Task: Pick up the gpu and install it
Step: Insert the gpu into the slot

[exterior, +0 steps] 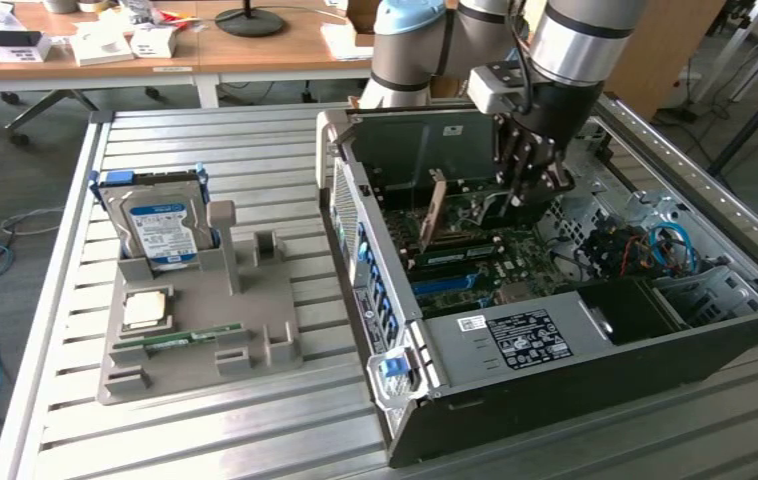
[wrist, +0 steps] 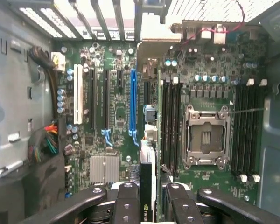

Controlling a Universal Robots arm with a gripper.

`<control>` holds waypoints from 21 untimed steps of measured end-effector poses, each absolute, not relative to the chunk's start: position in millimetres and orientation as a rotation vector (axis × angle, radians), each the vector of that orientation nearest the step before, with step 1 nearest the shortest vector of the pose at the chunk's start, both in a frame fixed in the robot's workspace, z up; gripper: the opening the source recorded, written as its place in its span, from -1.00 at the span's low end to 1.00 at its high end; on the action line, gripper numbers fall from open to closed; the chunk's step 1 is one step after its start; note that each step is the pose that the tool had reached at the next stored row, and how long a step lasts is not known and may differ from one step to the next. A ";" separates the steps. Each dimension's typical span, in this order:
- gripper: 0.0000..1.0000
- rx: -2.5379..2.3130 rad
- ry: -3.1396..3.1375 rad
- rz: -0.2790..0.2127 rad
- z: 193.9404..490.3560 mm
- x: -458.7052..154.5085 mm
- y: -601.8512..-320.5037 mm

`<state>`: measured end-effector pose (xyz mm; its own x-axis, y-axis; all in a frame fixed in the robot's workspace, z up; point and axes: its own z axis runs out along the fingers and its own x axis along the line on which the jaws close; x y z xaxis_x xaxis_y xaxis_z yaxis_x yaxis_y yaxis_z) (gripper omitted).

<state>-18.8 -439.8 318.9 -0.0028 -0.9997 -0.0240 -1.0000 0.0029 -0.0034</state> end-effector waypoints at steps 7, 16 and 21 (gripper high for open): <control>-0.47 -2.197 2.218 0.023 318.1 -26.3 -439.8; -0.47 -2.196 2.219 0.023 308.3 -26.6 -439.8; -0.47 -2.196 2.219 0.022 308.0 -26.5 -442.7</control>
<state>-26.5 -442.7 308.0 -0.0105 -0.9997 -0.0239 -0.9999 0.0106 -0.0035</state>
